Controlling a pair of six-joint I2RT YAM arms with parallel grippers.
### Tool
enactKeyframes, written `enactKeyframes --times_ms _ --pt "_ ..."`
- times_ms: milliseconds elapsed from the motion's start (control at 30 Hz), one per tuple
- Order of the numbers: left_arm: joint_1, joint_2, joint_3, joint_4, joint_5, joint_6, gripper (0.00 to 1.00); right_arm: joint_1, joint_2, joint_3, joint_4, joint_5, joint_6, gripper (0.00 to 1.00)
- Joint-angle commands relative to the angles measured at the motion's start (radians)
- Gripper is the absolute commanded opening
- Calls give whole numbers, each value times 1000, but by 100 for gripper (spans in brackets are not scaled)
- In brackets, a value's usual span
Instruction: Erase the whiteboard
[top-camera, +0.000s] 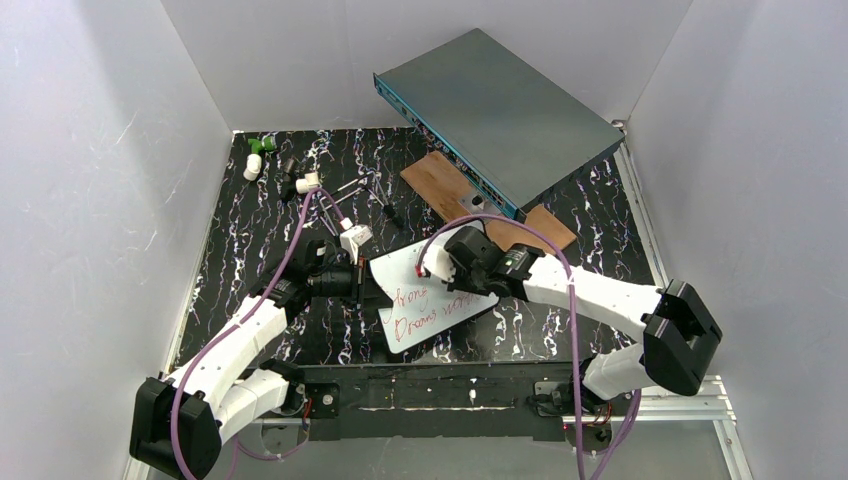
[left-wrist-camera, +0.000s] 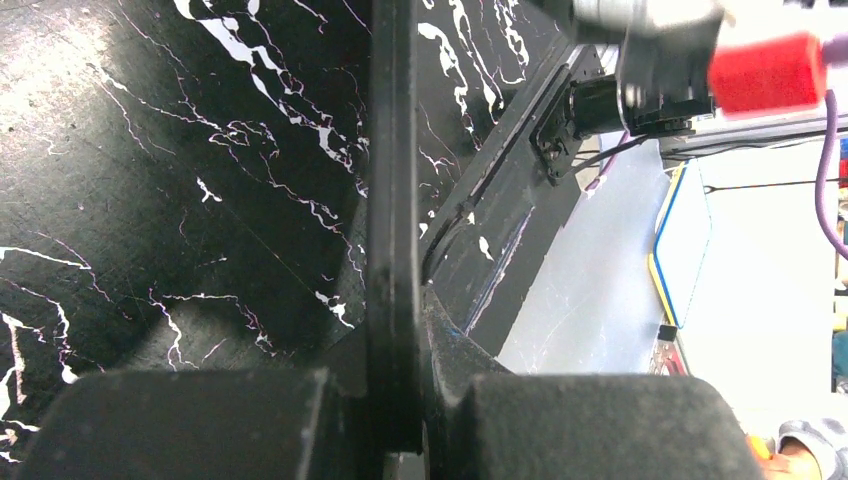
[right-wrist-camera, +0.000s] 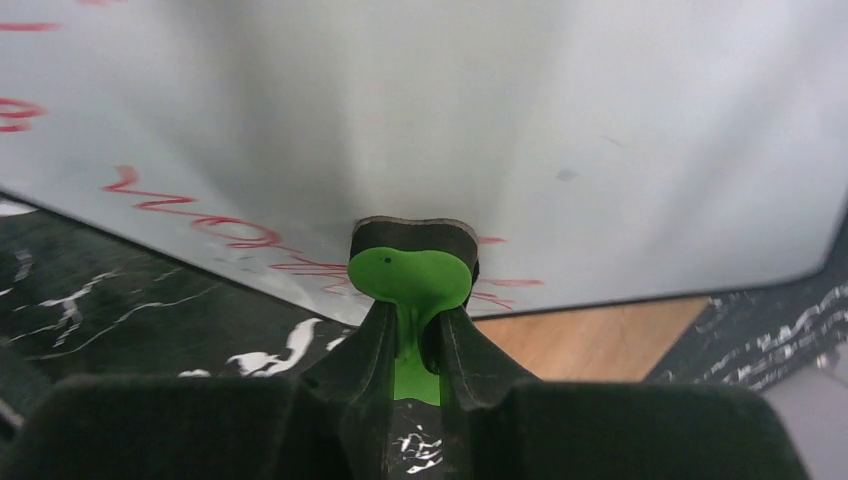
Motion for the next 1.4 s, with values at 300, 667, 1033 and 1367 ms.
enactKeyframes --times_ms 300,667,1033,1367 --pt "-16 -27 27 -12 91 28 0 39 11 -7 0 -84 -24 1" --pt "-16 -23 27 -12 92 28 0 -7 -15 -29 111 40 20 1" --pt "-16 -26 27 -10 94 26 0 -37 -37 -46 41 -115 -1 1" --pt "-16 -14 26 -1 114 19 0 -140 -81 -57 174 66 27 1"
